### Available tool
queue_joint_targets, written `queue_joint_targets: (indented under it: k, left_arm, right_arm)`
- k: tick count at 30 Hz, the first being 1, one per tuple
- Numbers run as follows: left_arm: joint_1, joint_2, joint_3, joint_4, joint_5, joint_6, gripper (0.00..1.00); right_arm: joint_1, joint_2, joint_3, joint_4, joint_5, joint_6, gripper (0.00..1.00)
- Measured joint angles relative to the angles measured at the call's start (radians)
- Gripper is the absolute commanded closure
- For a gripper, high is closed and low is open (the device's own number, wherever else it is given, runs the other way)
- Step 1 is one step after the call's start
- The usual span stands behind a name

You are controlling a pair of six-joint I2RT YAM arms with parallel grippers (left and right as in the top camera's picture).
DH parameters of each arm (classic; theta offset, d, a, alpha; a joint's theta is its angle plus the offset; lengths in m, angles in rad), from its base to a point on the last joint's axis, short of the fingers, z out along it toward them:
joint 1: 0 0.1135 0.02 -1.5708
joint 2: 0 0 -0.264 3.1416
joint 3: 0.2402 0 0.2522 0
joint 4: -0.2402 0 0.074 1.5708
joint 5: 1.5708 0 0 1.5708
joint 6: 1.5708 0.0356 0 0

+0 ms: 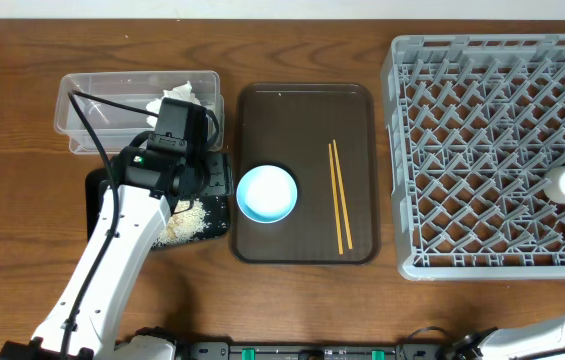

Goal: Sort waste into correct bins and load items into the dishwasher rack

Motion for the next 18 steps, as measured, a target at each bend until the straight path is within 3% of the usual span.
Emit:
queue_joint_targets:
  k: [13, 18]
  left_arm:
    - [0.0, 0.0, 0.0, 0.0, 0.0, 0.0, 0.33]
    - [0.0, 0.0, 0.0, 0.0, 0.0, 0.0, 0.33]
  right_arm:
    - [0.0, 0.096, 0.0, -0.02, -0.01, -0.066, 0.31]
    - [-0.003, 0.114, 0.0, -0.021, -0.028, -0.099, 0.39]
